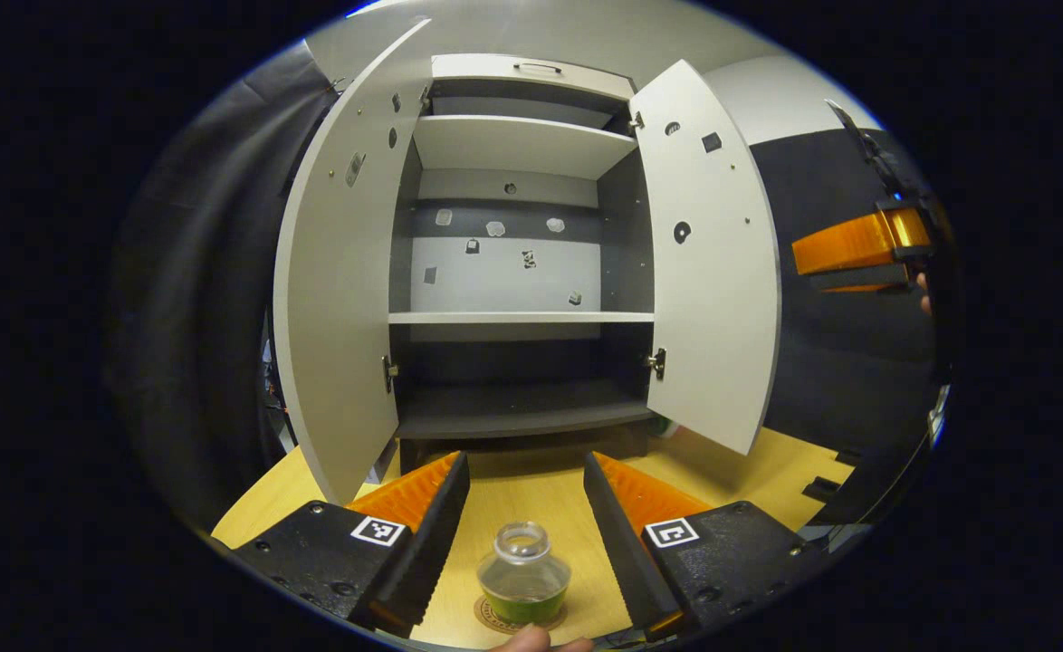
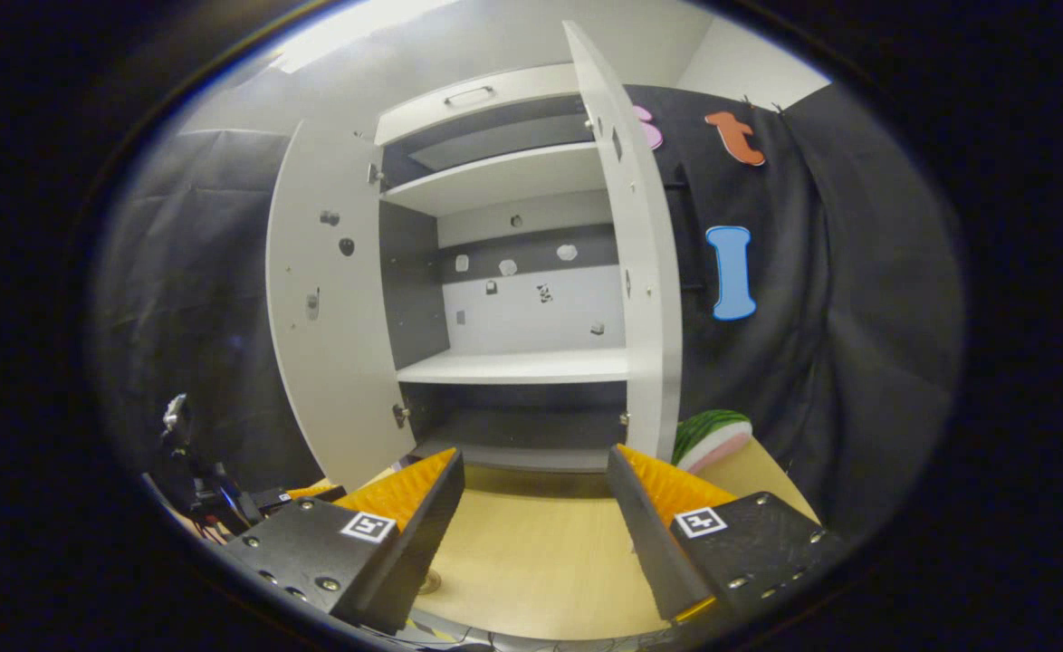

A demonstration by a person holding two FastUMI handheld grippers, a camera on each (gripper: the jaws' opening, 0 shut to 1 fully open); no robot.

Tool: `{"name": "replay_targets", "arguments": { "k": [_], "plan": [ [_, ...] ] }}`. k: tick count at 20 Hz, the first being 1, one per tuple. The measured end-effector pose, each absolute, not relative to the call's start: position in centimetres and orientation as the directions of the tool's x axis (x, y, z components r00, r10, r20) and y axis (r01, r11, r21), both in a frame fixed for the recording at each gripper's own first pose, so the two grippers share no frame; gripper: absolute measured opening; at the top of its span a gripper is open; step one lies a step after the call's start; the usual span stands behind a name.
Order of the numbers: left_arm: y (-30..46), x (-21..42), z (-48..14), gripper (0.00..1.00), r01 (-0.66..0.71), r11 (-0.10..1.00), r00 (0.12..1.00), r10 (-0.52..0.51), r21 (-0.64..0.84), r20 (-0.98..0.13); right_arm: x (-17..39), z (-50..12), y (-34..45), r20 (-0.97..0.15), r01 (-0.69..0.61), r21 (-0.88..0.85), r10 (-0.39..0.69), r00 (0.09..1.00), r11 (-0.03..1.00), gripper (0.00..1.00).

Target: Grasp the bottle in the cabinet with the left hand and place it on the coaster, then close the right door with the right hand and the left door with the left hand.

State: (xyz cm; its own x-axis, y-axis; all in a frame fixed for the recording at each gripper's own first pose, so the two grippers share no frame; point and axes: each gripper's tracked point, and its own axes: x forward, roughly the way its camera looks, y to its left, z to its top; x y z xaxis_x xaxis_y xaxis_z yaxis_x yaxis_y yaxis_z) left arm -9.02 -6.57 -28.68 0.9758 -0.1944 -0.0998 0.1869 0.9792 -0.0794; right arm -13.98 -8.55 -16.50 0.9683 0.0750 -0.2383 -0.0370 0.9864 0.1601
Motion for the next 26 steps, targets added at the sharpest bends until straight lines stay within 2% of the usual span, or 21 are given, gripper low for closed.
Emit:
{"name": "replay_targets", "arguments": {
  "k": [1,2,3,4,5,6,7,11,12,13,21,26],
  "plan": [
    [-6.6,-9.2,-27.3,0.87,0.181,0.980,0.978,-0.188,-0.085,-0.089,-14.2,-15.7,-9.3,-0.222,-0.032,0.155,0.067,0.973,0.987,0.96],
    [-6.9,-9.2,-25.9,0.81,0.181,0.980,0.979,-0.188,-0.088,-0.077,-14.3,-14.8,-10.1,-0.202,-0.026,0.149,0.057,0.978,0.988,0.96],
    [-6.8,-9.2,-24.5,0.81,0.159,0.983,0.984,-0.165,-0.090,-0.062,-14.6,-13.9,-10.9,-0.179,-0.023,0.149,0.050,0.983,0.989,0.96],
    [-6.7,-9.2,-23.3,0.86,0.139,0.986,0.989,-0.143,-0.090,-0.044,-14.9,-13.1,-11.5,-0.156,-0.023,0.156,0.047,0.987,0.987,0.96],
    [-6.6,-9.3,-22.0,0.85,0.131,0.987,0.990,-0.134,-0.090,-0.031,-15.1,-12.3,-12.3,-0.139,-0.018,0.168,0.042,0.989,0.986,0.96],
    [-7.1,-9.3,-20.9,0.93,0.143,0.985,0.989,-0.146,-0.094,-0.026,-15.4,-11.7,-13.2,-0.129,-0.008,0.176,0.031,0.991,0.984,0.96],
    [-7.7,-9.5,-19.9,0.94,0.153,0.984,0.988,-0.155,-0.088,-0.021,-15.7,-11.1,-14.3,-0.116,0.005,0.179,0.016,0.993,0.984,0.94],
    [-7.0,-8.9,-14.7,0.95,0.120,0.992,0.992,-0.118,-0.049,0.041,-16.8,-9.1,-19.1,-0.078,0.068,0.166,-0.055,0.995,0.984,0.96],
    [-6.9,-8.8,-13.7,0.97,0.115,0.992,0.992,-0.113,-0.049,0.049,-17.0,-8.8,-20.5,-0.075,0.091,0.164,-0.080,0.994,0.982,0.93],
    [-7.3,-8.7,-12.8,0.97,0.122,0.991,0.992,-0.120,-0.049,0.051,-17.1,-8.3,-21.9,-0.072,0.114,0.163,-0.103,0.992,0.980,0.96],
    [-6.7,-7.4,-7.6,0.97,0.168,0.986,0.985,-0.167,-0.005,0.050,-16.2,-6.0,-31.6,-0.062,0.270,0.035,-0.268,0.962,0.962,0.96],
    [-4.9,-7.8,-7.1,0.97,0.177,0.980,0.984,-0.178,-0.088,-0.004,-13.9,-6.1,-34.9,-0.087,0.294,0.016,-0.292,0.953,0.956,0.96]
  ]
}}
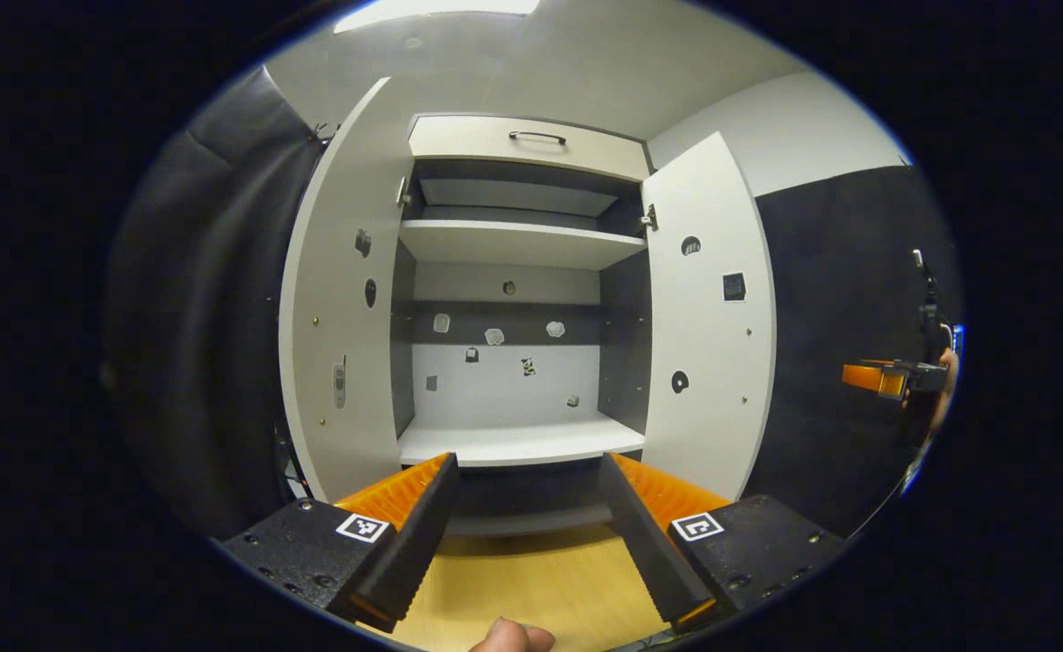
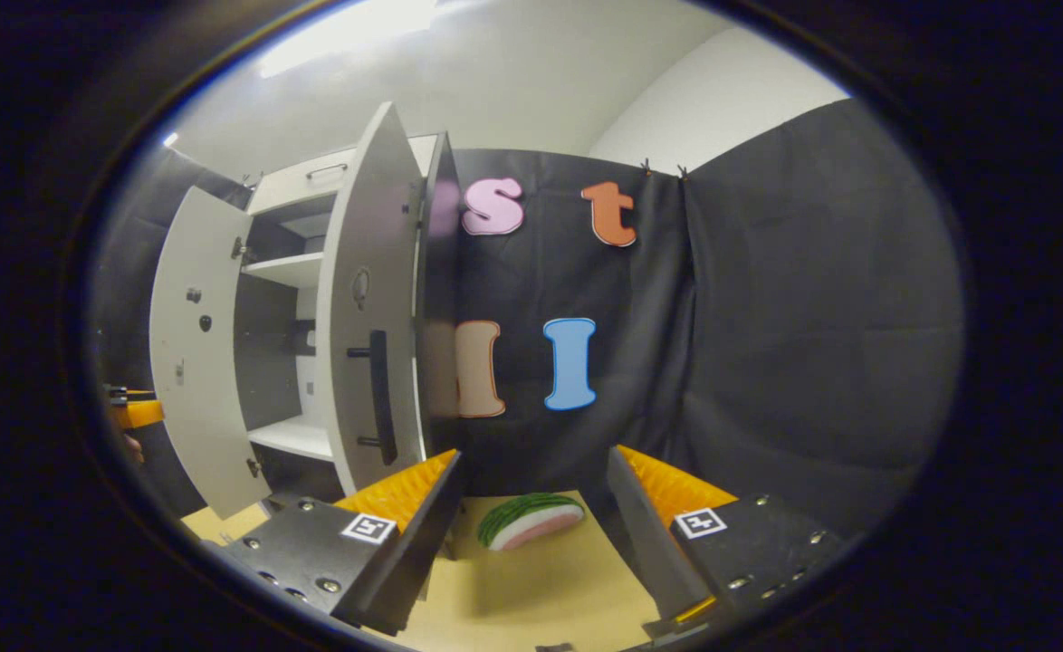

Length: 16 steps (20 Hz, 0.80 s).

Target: Grasp the bottle in the cabinet with the left hand and place it on the coaster, then close the right door with the right hand and the left door with the left hand.

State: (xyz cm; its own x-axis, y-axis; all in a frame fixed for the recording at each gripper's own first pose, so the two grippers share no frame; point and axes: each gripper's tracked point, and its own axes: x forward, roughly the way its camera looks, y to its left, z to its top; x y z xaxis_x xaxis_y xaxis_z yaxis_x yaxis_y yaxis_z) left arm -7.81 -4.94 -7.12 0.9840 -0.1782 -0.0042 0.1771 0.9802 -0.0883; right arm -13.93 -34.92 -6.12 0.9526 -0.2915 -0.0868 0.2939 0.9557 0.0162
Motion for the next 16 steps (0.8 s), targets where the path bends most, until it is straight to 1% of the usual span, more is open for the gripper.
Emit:
{"name": "replay_targets", "arguments": {
  "k": [3,4,5,9,10,13,14,15,16],
  "plan": [
    [-3.7,-7.6,-7.3,0.97,0.196,0.978,0.979,-0.199,-0.063,-0.034,-12.4,-5.6,-36.8,-0.095,0.328,0.025,-0.325,0.941,0.944,0.96],
    [-3.1,-7.6,-7.5,0.97,0.200,0.979,0.978,-0.202,-0.047,-0.044,-11.5,-5.5,-36.7,-0.103,0.325,0.049,-0.319,0.942,0.945,0.94],
    [-2.8,-7.5,-7.6,0.97,0.208,0.978,0.977,-0.209,-0.036,-0.045,-10.5,-5.4,-36.4,-0.112,0.314,0.070,-0.306,0.945,0.947,0.96],
    [-0.3,-7.6,-6.8,0.97,0.194,0.981,0.981,-0.194,-0.006,-0.006,-6.5,-5.1,-34.9,-0.116,0.278,0.072,-0.268,0.956,0.958,0.96],
    [0.4,-7.7,-6.3,0.97,0.188,0.982,0.982,-0.188,0.003,0.011,-5.4,-5.1,-34.6,-0.116,0.283,0.077,-0.274,0.955,0.956,0.96],
    [2.7,-8.3,-6.4,0.96,0.147,0.989,0.989,-0.147,0.011,0.017,-2.5,-5.9,-32.7,-0.124,0.268,0.076,-0.257,0.958,0.960,0.96],
    [4.0,-8.5,-6.5,0.97,0.115,0.993,0.993,-0.115,-0.003,0.018,-1.5,-6.0,-31.4,-0.122,0.240,0.089,-0.229,0.966,0.967,0.96],
    [5.0,-8.6,-6.7,0.96,0.092,0.996,0.996,-0.091,-0.016,0.017,-0.6,-5.9,-29.1,-0.121,0.188,0.112,-0.174,0.977,0.976,0.94],
    [6.0,-8.8,-7.0,0.98,0.073,0.997,0.997,-0.073,-0.026,0.010,-0.2,-6.1,-28.3,-0.116,0.188,0.090,-0.177,0.977,0.978,0.94]
  ]
}}
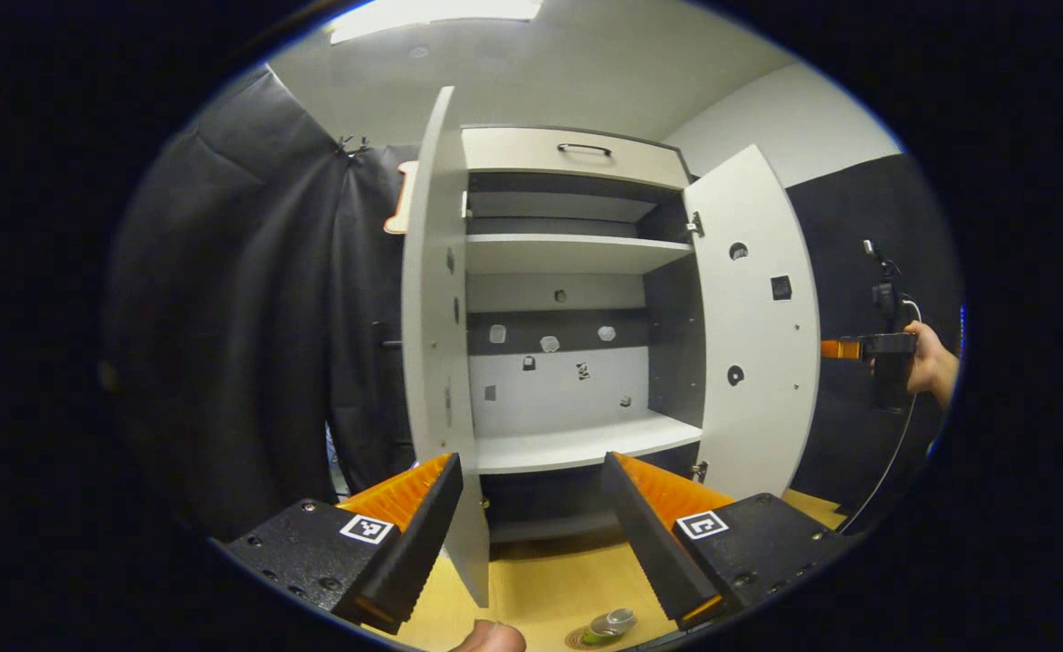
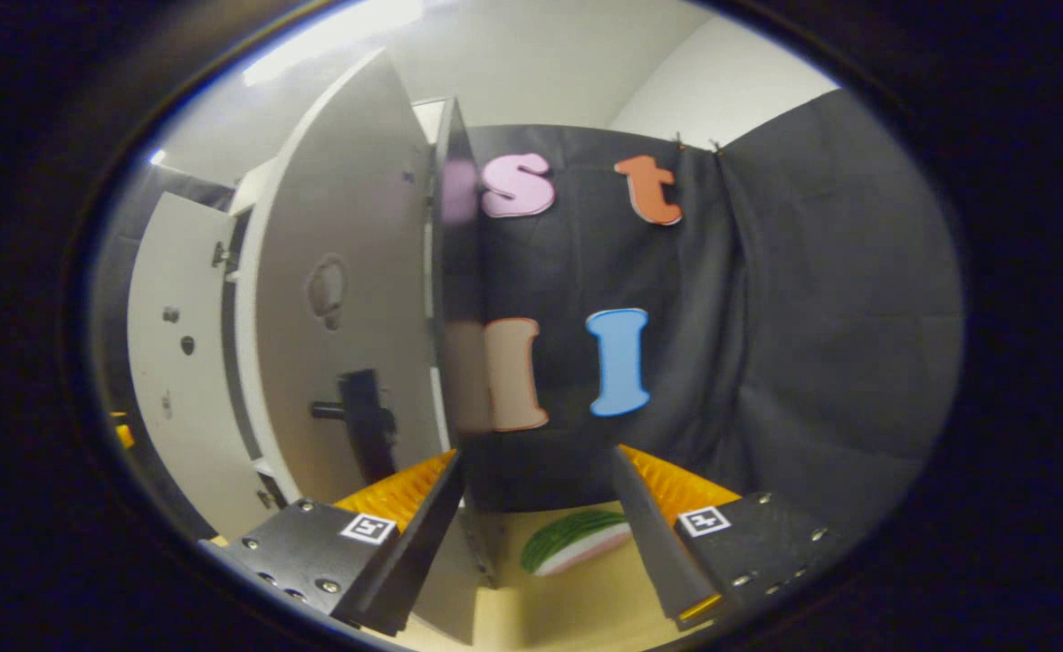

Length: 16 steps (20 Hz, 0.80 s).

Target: Grasp the bottle in the cabinet with the left hand and place it on the coaster, then close the right door with the right hand and the left door with the left hand.

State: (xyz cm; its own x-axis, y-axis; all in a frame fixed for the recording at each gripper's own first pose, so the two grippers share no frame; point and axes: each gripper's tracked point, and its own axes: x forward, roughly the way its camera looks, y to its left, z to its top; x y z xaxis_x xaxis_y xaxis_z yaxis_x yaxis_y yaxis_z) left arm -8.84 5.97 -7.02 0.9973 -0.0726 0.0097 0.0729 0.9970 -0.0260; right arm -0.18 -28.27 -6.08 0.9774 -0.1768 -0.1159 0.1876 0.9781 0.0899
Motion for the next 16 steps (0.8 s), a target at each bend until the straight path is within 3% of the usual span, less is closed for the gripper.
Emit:
{"name": "replay_targets", "arguments": {
  "k": [3,4,12,16],
  "plan": [
    [8.1,-10.0,-7.9,0.98,0.047,0.996,0.999,-0.048,-0.073,-0.012,0.9,-4.2,-27.4,-0.051,0.185,0.014,-0.184,0.982,0.983,0.84],
    [8.7,-10.1,-7.9,0.97,0.043,0.995,0.999,-0.044,-0.087,-0.010,0.8,-4.5,-26.7,-0.058,0.180,0.024,-0.178,0.982,0.983,0.87],
    [10.8,-8.9,-8.2,0.96,0.010,0.996,1.000,-0.012,-0.087,-0.023,2.5,-4.1,-21.2,-0.055,0.074,0.025,-0.072,0.996,0.997,0.87],
    [9.8,-9.1,-8.3,0.96,0.005,0.995,0.999,-0.008,-0.098,-0.033,2.9,-4.7,-20.9,-0.067,0.096,0.026,-0.094,0.993,0.995,0.88]
  ]
}}
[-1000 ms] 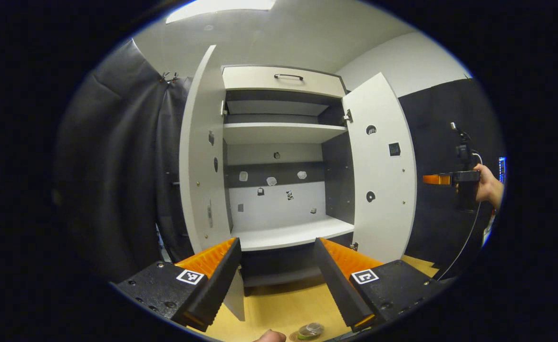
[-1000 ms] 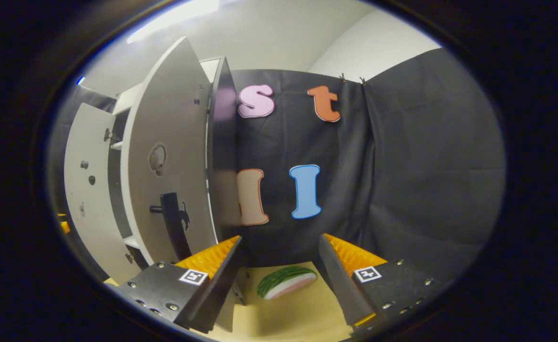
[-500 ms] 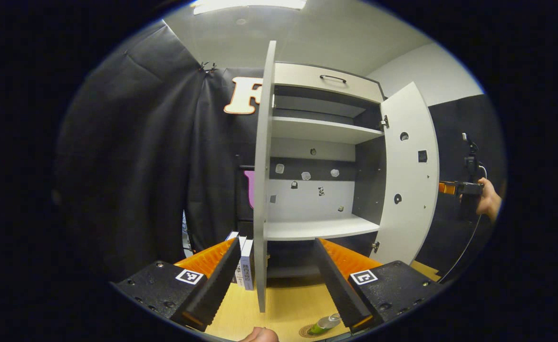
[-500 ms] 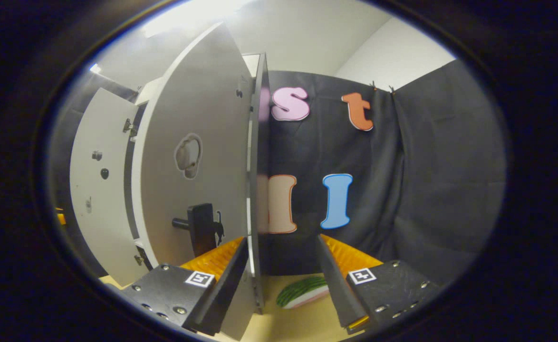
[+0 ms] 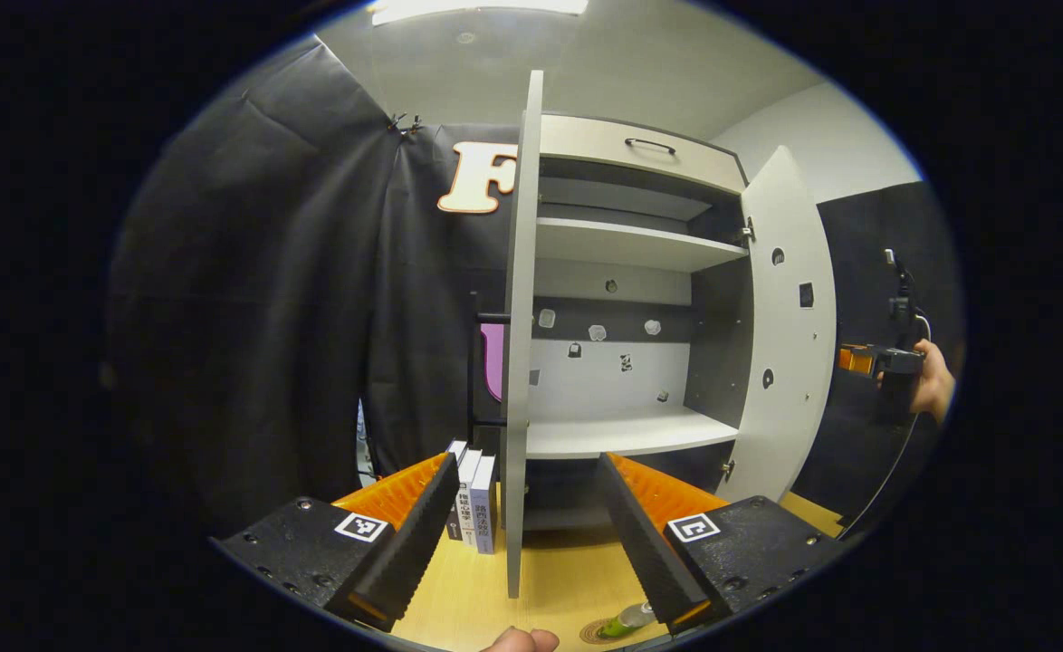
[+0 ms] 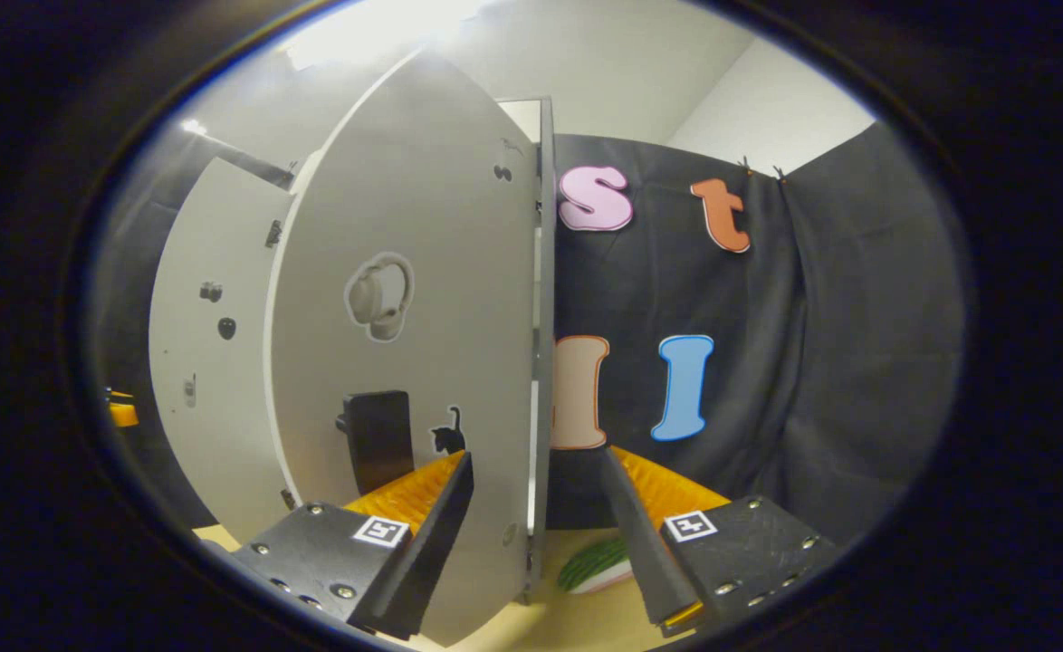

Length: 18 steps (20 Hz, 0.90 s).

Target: Grasp the bottle in the cabinet with the left hand and place it on the coaster, then close the right door with the right hand and the left door with the left hand.

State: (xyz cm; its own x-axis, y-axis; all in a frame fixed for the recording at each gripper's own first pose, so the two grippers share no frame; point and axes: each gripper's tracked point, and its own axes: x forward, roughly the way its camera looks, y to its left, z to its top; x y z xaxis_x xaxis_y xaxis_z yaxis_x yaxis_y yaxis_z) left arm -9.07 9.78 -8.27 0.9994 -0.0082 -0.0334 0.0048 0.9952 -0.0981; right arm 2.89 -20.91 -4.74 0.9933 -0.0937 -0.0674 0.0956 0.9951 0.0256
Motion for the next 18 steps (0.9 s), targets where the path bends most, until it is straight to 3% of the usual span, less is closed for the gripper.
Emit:
{"name": "replay_targets", "arguments": {
  "k": [1,3,17,18],
  "plan": [
    [9.8,-9.0,-8.4,0.96,0.008,0.995,0.999,-0.012,-0.101,-0.037,2.9,-4.7,-20.8,-0.065,0.099,0.026,-0.097,0.993,0.995,0.84],
    [9.7,-9.0,-8.6,0.96,0.020,0.995,0.999,-0.024,-0.096,-0.046,3.0,-4.6,-20.6,-0.061,0.100,0.025,-0.098,0.993,0.995,0.88],
    [12.4,-7.9,-8.6,0.96,0.042,0.996,0.999,-0.044,-0.076,-0.031,6.0,-5.8,-13.8,-0.038,0.006,0.083,-0.003,0.999,0.997,0.87],
    [12.7,-7.6,-8.7,0.93,0.040,0.997,0.999,-0.042,-0.067,-0.032,6.1,-6.2,-13.0,-0.042,-0.009,0.077,0.012,0.999,0.997,0.90]
  ]
}}
